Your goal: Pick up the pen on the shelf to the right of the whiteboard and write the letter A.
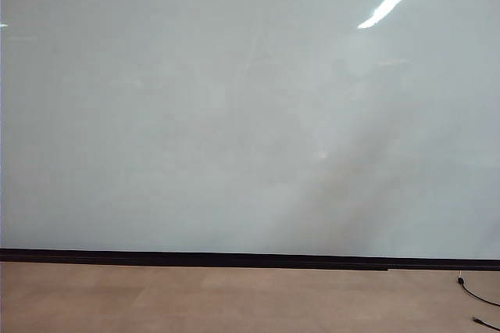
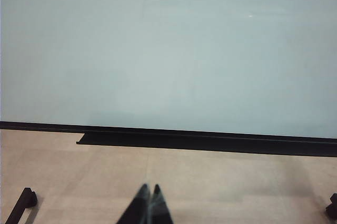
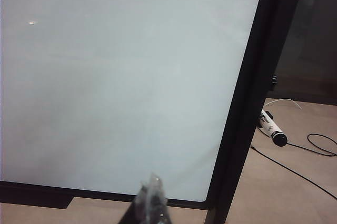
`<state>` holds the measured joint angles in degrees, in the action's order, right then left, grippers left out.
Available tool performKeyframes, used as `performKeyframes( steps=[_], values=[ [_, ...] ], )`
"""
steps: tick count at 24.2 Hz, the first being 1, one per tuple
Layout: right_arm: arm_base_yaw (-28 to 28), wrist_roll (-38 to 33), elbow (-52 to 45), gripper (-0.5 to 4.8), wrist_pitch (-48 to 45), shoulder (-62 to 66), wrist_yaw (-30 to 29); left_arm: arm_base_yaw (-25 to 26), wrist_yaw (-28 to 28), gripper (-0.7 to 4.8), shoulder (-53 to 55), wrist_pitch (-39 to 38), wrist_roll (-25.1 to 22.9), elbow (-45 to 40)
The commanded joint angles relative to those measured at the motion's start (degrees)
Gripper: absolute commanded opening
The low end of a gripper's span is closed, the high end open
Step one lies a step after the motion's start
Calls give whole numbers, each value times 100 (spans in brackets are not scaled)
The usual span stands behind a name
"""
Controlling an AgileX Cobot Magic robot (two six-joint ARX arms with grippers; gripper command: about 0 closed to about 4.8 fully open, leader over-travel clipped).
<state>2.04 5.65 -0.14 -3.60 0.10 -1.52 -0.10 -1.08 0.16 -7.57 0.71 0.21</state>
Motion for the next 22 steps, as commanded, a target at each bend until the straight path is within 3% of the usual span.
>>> performKeyframes(
  steps=[1,22],
  values=[
    [7,-9,28,-8,-94,-2,13,-2,-22,-4,2,35,-26,17],
    [9,-9,24,-8,273,-2,20,-2,-22,-4,2,35,-24,17]
  ],
)
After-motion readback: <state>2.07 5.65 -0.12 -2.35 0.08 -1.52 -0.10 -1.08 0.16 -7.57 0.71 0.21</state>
